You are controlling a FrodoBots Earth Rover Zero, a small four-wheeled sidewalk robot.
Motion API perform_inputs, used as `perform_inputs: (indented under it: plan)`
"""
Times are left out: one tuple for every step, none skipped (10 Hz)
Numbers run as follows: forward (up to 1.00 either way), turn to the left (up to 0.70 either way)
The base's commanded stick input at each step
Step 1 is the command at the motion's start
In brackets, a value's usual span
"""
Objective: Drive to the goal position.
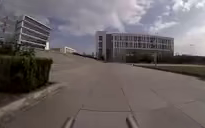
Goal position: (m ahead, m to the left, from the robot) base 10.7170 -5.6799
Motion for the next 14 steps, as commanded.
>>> perform_inputs:
  plan:
    - [1.0,0.4]
    - [1.0,0.0]
    - [1.0,0.0]
    - [1.0,0.0]
    - [1.0,0.0]
    - [1.0,0.0]
    - [1.0,0.0]
    - [1.0,0.0]
    - [1.0,0.0]
    - [1.0,0.0]
    - [1.0,0.0]
    - [1.0,0.0]
    - [1.0,0.0]
    - [1.0,0.0]
